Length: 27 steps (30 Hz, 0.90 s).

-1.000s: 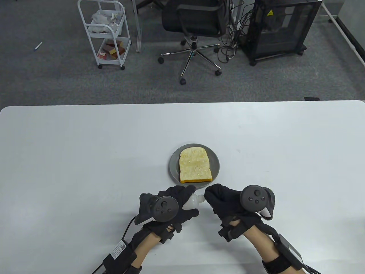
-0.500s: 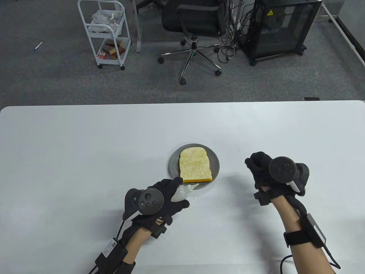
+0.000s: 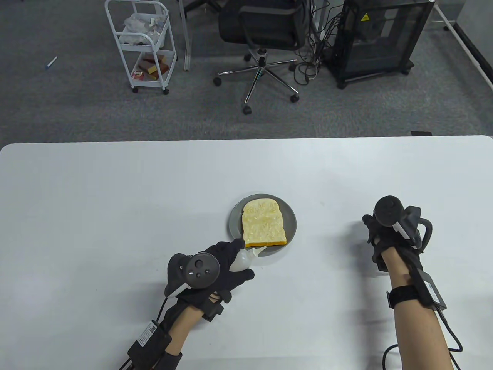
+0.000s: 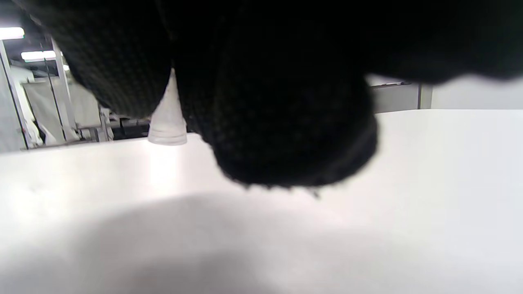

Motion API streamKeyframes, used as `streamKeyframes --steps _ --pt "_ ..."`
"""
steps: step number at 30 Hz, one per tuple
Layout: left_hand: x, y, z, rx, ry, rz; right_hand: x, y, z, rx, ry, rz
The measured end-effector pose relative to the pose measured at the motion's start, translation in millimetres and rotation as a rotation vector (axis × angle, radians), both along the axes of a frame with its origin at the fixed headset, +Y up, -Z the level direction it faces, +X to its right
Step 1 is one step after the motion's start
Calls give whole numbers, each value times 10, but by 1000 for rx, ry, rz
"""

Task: Squeeze honey bottle to draw zigzag on toast

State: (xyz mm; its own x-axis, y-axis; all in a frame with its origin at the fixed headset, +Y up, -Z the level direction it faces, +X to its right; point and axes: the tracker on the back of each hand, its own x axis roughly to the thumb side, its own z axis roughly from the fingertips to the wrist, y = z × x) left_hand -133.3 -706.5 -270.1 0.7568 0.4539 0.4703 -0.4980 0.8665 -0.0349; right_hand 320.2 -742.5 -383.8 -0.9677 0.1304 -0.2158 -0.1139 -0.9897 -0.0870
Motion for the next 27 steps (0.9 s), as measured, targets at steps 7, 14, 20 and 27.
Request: streamKeyframes --steps 7,14,20,27 --pt "40 -20 9 -5 -12 -7 -28 -144 -38 -40 -27 73" --pt "56 -23 19 -4 -15 1 -17 -58 30 -67 -64 102" --pt "55 -8 29 -18 -26 93 -506 540 438 217 187 -32" --pt "76 -9 70 -113 -66 288 -1607 757 1023 165 652 -549"
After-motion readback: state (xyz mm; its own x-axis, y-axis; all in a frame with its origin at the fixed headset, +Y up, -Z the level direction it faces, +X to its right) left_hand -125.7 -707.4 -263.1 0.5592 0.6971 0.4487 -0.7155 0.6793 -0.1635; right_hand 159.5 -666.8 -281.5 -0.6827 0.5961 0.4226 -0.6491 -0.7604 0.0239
